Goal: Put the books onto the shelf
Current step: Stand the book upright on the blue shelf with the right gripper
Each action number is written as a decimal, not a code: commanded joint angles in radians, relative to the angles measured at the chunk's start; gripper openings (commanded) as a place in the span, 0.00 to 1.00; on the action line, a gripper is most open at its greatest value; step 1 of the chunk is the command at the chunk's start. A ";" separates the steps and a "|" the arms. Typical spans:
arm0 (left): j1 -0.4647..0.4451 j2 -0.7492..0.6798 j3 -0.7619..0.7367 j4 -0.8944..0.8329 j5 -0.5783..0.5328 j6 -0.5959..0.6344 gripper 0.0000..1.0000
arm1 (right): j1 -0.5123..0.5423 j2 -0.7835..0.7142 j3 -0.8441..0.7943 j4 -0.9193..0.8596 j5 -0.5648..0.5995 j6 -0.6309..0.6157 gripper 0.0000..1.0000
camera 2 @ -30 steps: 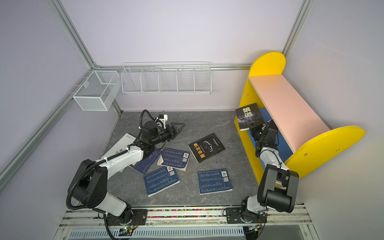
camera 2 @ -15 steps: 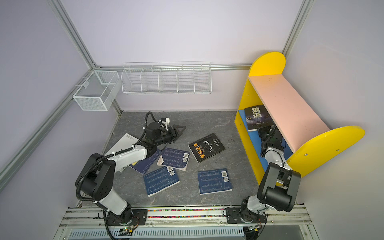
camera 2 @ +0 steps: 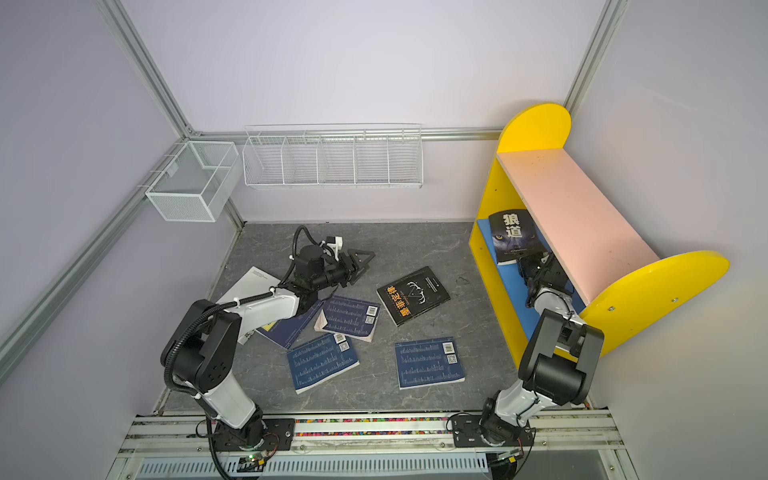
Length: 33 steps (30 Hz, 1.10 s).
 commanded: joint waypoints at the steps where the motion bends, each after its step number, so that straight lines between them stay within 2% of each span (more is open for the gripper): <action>1: 0.006 0.008 0.043 0.053 0.029 -0.026 0.67 | 0.030 -0.006 0.006 -0.009 -0.128 -0.037 0.09; 11: 0.006 -0.028 -0.003 0.067 0.005 -0.036 0.67 | 0.026 -0.092 -0.005 -0.088 -0.108 -0.074 0.09; 21: 0.006 -0.039 -0.014 0.062 -0.005 -0.031 0.67 | -0.003 -0.061 0.018 -0.068 -0.068 -0.022 0.09; 33: 0.006 0.016 0.005 0.103 0.012 -0.060 0.67 | -0.029 -0.008 0.045 -0.066 -0.103 -0.019 0.10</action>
